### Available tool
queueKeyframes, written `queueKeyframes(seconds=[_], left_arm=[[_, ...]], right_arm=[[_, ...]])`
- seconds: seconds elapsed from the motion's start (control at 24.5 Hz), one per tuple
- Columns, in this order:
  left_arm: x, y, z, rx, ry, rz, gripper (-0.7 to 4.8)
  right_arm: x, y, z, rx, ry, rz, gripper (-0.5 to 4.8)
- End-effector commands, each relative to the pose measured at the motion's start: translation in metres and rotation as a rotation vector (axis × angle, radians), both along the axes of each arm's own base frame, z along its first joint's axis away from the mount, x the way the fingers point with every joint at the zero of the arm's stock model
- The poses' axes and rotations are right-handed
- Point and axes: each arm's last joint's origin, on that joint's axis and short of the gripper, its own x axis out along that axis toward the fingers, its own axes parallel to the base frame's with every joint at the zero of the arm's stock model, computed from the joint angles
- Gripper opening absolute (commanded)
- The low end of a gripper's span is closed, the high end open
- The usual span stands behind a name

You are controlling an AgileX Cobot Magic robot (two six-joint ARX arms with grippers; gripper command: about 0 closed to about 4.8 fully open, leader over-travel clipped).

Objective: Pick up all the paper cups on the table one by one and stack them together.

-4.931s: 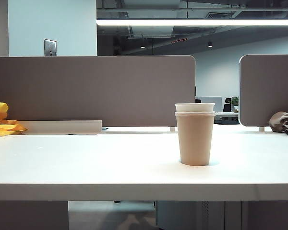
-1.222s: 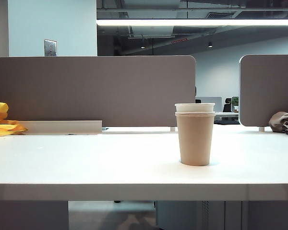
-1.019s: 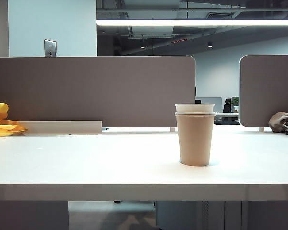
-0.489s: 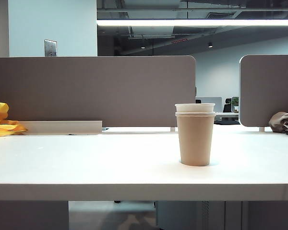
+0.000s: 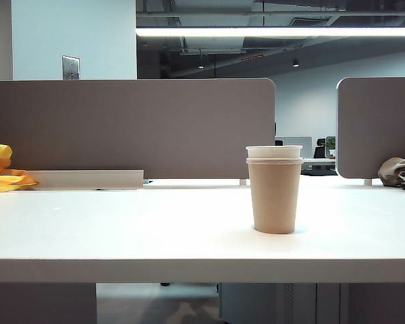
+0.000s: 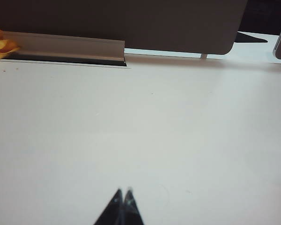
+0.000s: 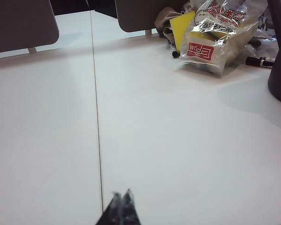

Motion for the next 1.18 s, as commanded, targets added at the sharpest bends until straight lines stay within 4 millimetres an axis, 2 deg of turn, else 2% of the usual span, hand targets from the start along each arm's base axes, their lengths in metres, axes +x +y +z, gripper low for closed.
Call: queueKeyframes(seconds=[0.04, 0.69, 0.86, 0.94, 1.18], left_arm=[[-0.0002, 0.0000, 0.0024, 0.000, -0.011, -0.003, -0.05], [-0.0002, 0.0000, 0.0023, 0.000, -0.010, -0.003, -0.05], [-0.0002, 0.0000, 0.0024, 0.001, -0.011, -0.003, -0.05], [0.0000, 0.0013, 0.0026, 0.006, -0.013, 0.041, -0.05], [0.0002, 0.0044, 0.0026, 0.015, -0.013, 0.149, -0.05]], right_arm=[[0.0005, -0.0002, -0.0011, 0.003, -0.007, -0.002, 0.00], [0.0005, -0.0002, -0.0011, 0.003, -0.006, -0.002, 0.00], [0.0009, 0.0012, 0.0004, -0.035, -0.014, 0.051, 0.00], [0.0009, 0.0017, 0.0000, -0.130, 0.005, 0.076, 0.00], [0.0009, 0.0016, 0.0000, -0.143, 0.007, 0.077, 0.00]])
